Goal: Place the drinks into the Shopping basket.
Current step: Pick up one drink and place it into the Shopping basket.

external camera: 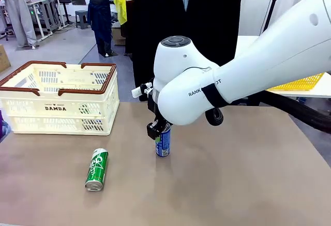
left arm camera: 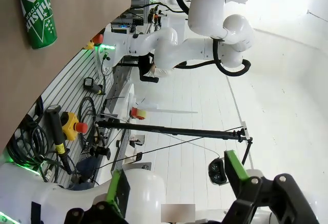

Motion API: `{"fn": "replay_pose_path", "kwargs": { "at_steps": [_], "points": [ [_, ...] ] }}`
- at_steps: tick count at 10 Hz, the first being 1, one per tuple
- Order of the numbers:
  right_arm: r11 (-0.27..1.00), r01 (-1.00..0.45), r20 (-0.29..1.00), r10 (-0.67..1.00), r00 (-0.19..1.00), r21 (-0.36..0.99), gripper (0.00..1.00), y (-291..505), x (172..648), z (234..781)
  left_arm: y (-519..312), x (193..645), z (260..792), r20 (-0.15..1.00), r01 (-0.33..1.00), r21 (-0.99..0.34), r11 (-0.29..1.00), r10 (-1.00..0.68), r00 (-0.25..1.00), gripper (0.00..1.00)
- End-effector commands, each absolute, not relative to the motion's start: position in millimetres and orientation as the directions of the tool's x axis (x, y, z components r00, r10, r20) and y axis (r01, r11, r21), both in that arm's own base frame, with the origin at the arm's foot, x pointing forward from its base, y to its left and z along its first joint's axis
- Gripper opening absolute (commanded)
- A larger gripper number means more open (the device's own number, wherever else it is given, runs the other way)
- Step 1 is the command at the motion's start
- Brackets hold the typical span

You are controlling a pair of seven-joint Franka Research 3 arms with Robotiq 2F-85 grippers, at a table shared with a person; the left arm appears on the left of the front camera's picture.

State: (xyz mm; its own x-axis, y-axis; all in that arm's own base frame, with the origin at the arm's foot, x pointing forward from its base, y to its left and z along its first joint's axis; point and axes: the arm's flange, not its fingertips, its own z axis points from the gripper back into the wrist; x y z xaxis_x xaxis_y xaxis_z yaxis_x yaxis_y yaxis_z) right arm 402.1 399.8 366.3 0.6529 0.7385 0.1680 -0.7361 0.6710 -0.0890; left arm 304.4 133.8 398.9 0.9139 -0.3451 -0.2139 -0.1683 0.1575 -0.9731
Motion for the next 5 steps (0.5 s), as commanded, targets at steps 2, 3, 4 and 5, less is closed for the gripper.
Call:
{"fn": "replay_pose_path", "kwargs": {
  "at_steps": [2, 3, 4, 5],
  "points": [
    [0.694, -0.718, 0.136, 0.718, 0.682, -0.063, 1.0, 402.8, 409.6, 371.5, 136.2, 301.6, 401.0, -0.199, -0.156, -0.976, 0.149, -0.349, 0.915, 1.0],
    [0.7, -0.711, 0.147, 0.711, 0.687, -0.065, 1.0, 401.2, 411.2, 374.5, 136.2, 301.6, 401.0, -0.199, -0.156, -0.976, 0.149, -0.349, 0.915, 1.0],
    [0.705, -0.706, 0.163, 0.706, 0.69, -0.066, 1.0, 398.3, 413.8, 382.0, 136.2, 301.6, 401.0, -0.199, -0.156, -0.976, 0.149, -0.349, 0.915, 1.0],
    [0.708, -0.705, 0.194, 0.698, 0.689, -0.039, 1.0, 390.8, 418.8, 402.4, 136.2, 301.6, 401.0, -0.199, -0.156, -0.976, 0.149, -0.349, 0.915, 1.0]
  ]
}}
